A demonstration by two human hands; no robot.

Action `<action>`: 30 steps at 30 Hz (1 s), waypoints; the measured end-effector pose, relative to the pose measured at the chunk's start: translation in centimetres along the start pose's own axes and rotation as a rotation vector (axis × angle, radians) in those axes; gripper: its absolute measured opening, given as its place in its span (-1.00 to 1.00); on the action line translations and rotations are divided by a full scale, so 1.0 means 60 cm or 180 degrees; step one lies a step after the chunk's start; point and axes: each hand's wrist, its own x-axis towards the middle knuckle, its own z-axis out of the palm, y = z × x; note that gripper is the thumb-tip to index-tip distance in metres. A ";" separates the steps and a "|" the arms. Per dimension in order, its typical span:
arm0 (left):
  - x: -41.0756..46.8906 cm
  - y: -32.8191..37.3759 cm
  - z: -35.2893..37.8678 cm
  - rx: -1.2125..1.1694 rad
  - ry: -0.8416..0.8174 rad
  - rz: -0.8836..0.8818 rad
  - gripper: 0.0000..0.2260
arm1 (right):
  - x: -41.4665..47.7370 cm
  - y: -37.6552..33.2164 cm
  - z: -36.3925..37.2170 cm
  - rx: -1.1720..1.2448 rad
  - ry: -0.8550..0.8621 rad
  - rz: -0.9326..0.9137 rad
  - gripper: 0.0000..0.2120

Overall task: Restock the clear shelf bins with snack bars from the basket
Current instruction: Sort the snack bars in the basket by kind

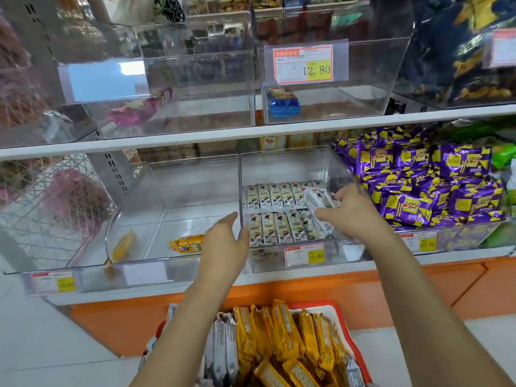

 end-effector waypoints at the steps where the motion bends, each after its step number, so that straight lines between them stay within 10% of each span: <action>1: 0.004 -0.008 0.006 0.0154 -0.0124 -0.0012 -0.61 | 0.023 -0.003 0.005 -0.0187 -0.0117 0.0149 -0.27; 12: 0.020 -0.041 0.017 0.0262 -0.0422 0.0389 -0.68 | 0.107 0.033 0.084 -0.0975 -0.0505 0.0450 -0.22; 21: 0.013 -0.038 0.014 0.0632 -0.0516 0.0381 -0.59 | 0.091 0.029 0.073 -0.0909 -0.0493 0.0005 -0.89; 30: -0.119 -0.016 -0.002 -0.0100 -0.0229 0.0744 -0.81 | -0.074 0.007 -0.003 -0.0870 0.0014 -0.0587 -0.72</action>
